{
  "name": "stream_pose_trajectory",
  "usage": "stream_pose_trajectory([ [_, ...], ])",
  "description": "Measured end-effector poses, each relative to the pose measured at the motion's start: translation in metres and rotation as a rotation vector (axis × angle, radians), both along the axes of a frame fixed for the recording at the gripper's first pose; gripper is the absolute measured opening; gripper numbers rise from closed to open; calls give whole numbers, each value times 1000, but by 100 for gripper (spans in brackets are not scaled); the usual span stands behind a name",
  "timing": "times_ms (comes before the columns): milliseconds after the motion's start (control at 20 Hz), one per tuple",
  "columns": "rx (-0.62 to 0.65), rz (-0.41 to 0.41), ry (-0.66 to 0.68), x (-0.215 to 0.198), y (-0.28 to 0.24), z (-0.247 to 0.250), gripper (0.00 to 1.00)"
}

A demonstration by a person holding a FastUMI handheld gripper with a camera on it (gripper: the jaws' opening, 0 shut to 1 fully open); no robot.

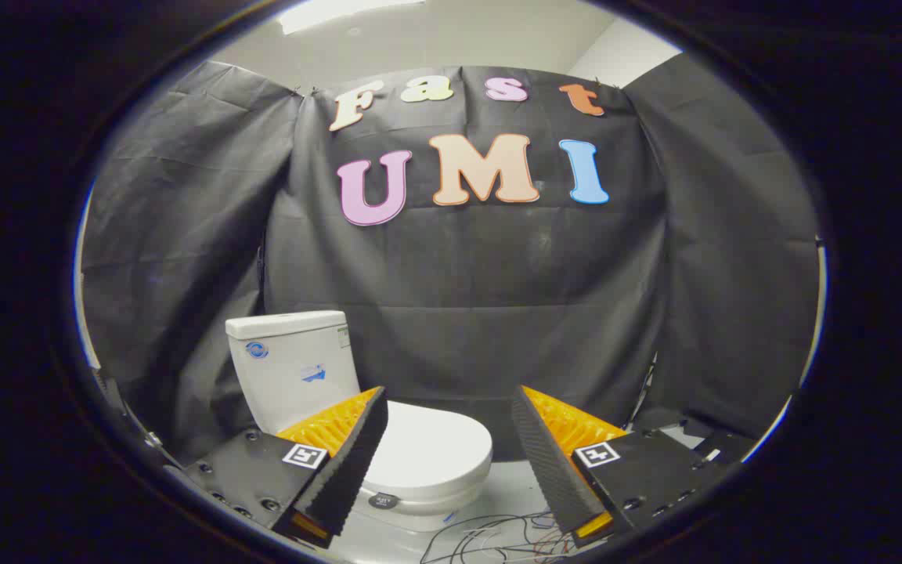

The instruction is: Open the toilet lid.

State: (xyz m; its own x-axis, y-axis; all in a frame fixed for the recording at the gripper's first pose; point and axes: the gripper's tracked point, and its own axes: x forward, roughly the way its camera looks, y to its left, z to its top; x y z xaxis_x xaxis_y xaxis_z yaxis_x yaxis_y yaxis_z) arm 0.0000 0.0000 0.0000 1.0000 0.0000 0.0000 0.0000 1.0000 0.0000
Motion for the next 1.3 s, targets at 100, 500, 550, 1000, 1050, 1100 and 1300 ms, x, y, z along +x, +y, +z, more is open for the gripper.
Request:
stream_pose_trajectory([
  [100,0,0,0,0,0,0,98],
  [500,-1,-1,1,0,0,0,98],
  [550,-1,-1,0,0,0,0,98],
  [1000,-6,5,65,41,4,-15,98],
  [1050,-7,8,88,46,5,-21,98],
  [1100,-9,11,112,53,6,-27,98],
  [1300,-39,35,183,68,14,-43,98],
])
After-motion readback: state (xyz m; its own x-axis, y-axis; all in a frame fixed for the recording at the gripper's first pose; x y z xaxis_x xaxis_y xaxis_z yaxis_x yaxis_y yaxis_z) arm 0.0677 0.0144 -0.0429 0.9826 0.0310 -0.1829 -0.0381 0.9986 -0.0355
